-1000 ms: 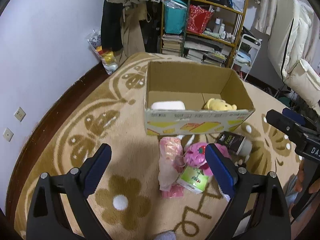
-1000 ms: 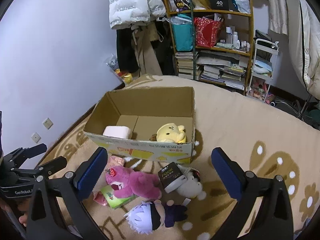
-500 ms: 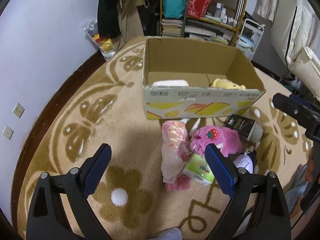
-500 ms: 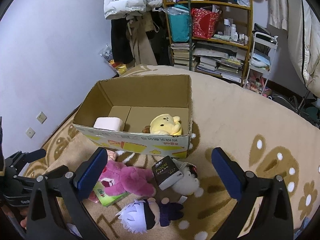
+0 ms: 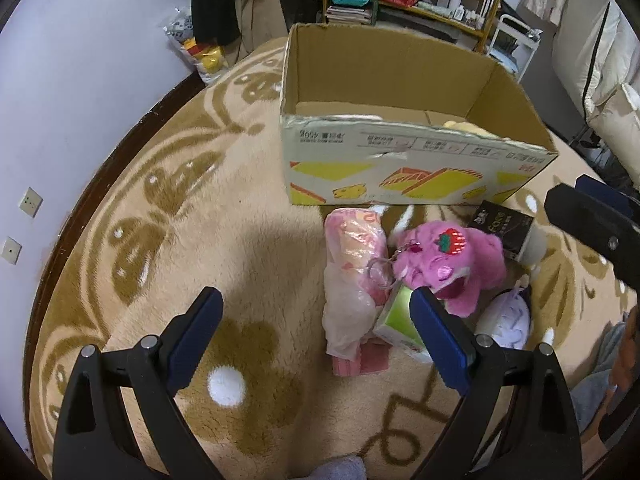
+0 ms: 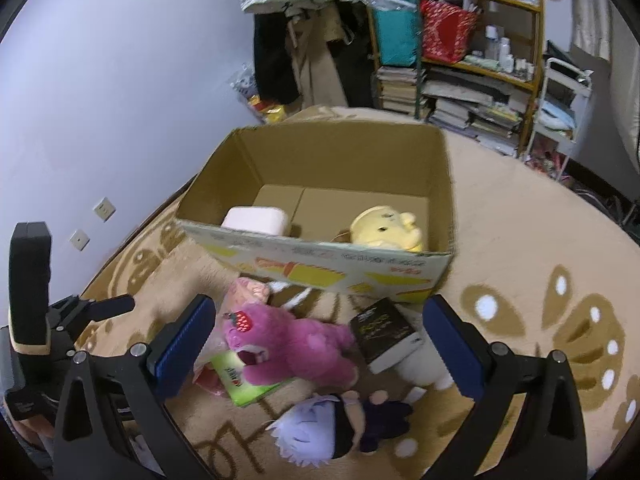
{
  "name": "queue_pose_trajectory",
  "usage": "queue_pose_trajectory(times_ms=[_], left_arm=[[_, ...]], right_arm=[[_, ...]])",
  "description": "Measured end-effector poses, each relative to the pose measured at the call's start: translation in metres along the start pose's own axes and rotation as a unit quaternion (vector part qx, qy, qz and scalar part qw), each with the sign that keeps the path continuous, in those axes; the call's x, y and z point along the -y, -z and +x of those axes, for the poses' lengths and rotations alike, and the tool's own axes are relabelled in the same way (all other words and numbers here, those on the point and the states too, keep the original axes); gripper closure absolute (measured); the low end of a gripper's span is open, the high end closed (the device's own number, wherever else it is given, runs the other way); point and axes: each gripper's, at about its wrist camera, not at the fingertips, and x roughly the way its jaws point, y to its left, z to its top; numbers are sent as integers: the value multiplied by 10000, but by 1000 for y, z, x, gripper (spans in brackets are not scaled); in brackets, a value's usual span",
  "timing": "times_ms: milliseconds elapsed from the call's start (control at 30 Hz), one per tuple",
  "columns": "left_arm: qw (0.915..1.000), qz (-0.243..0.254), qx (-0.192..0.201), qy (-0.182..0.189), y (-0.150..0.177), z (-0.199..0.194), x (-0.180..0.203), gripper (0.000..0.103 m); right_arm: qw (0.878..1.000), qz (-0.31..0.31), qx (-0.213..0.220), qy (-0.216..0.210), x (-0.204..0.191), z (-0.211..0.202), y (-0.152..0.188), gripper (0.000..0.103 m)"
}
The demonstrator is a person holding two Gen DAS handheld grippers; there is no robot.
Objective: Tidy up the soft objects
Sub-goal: 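Grasp the pink strawberry bear with the right tool while the left tool grasps the pink-wrapped bundle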
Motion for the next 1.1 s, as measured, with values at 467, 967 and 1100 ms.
queue_pose_trajectory(times_ms=[467,967,1100], left_arm=[[9989,-80,-454,133,-4,36,-3,9],[9962,-236,-721,417,-7,57,-6,9],[9958,-257,-749,455,-7,62,-5,9]], right_arm=[[9972,1,-659,-340,-18,53,7,0],[9899,76,-1268,-622,-20,84,12,37],[9896,3,-1250,-713,-22,84,11,62]])
